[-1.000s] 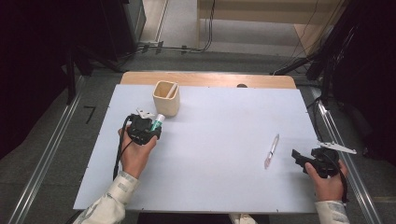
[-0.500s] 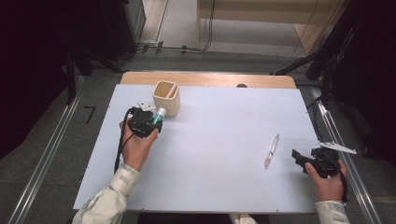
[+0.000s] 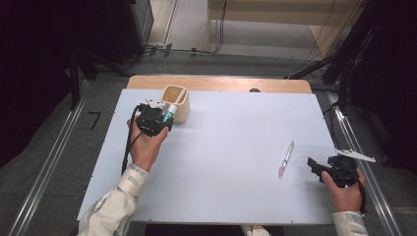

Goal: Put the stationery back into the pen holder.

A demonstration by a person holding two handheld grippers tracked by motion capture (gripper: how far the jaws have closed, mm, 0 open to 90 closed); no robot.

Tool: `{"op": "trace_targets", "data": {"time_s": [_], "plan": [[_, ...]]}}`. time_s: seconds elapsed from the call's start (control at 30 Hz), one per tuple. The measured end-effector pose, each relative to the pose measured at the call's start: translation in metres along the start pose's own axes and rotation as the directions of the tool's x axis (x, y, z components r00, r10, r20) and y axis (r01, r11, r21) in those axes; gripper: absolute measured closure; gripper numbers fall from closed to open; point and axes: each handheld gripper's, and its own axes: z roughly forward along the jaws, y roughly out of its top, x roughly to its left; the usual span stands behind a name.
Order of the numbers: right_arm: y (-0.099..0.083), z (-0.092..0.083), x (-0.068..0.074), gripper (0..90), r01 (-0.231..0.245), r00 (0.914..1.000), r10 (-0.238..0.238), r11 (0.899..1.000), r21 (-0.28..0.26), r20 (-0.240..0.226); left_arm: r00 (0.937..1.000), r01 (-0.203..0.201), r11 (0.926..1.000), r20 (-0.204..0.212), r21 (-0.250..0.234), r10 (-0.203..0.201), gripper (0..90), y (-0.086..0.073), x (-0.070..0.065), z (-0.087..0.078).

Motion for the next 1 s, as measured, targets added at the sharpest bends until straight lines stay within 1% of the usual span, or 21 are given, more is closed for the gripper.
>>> {"op": "trace_targets", "data": {"time_s": [0.17, 0.27, 0.53, 0.6, 0.9, 1.0], "plan": [[0.000, 0.000, 0.000, 20.6, -0.001, 1.0000, 0.001, 1.000, -0.001, 0.000, 1.0000, 0.002, 1.0000, -0.008, -0.009, -0.002, 66.1, 0.008, 0.002, 0.003], [0.000, 0.000, 0.000, 20.6, 0.000, 1.0000, 0.000, 1.000, 0.000, 0.000, 0.9999, 0.014, 0.9998, -0.002, -0.013, -0.014, 66.0, 0.011, 0.004, 0.005], [0.000, 0.001, -0.001, 20.6, 0.001, 1.0000, -0.001, 1.000, 0.002, 0.001, 0.9997, 0.024, 0.9994, 0.004, -0.025, -0.024, 66.0, 0.017, 0.006, 0.009], [0.000, 0.001, -0.001, 20.6, 0.001, 1.0000, -0.001, 1.000, 0.003, 0.002, 0.9997, 0.024, 0.9994, 0.000, -0.026, -0.025, 66.0, 0.019, 0.007, 0.010], [0.000, 0.001, -0.001, 20.5, 0.001, 1.0000, -0.001, 1.000, 0.002, 0.003, 0.9997, 0.024, 0.9991, -0.002, -0.035, -0.024, 66.1, 0.036, 0.010, 0.013], [0.000, 0.001, -0.001, 20.5, 0.001, 1.0000, -0.001, 1.000, 0.002, 0.003, 0.9996, 0.030, 0.9988, 0.002, -0.039, -0.030, 66.1, 0.041, 0.011, 0.015]]}}
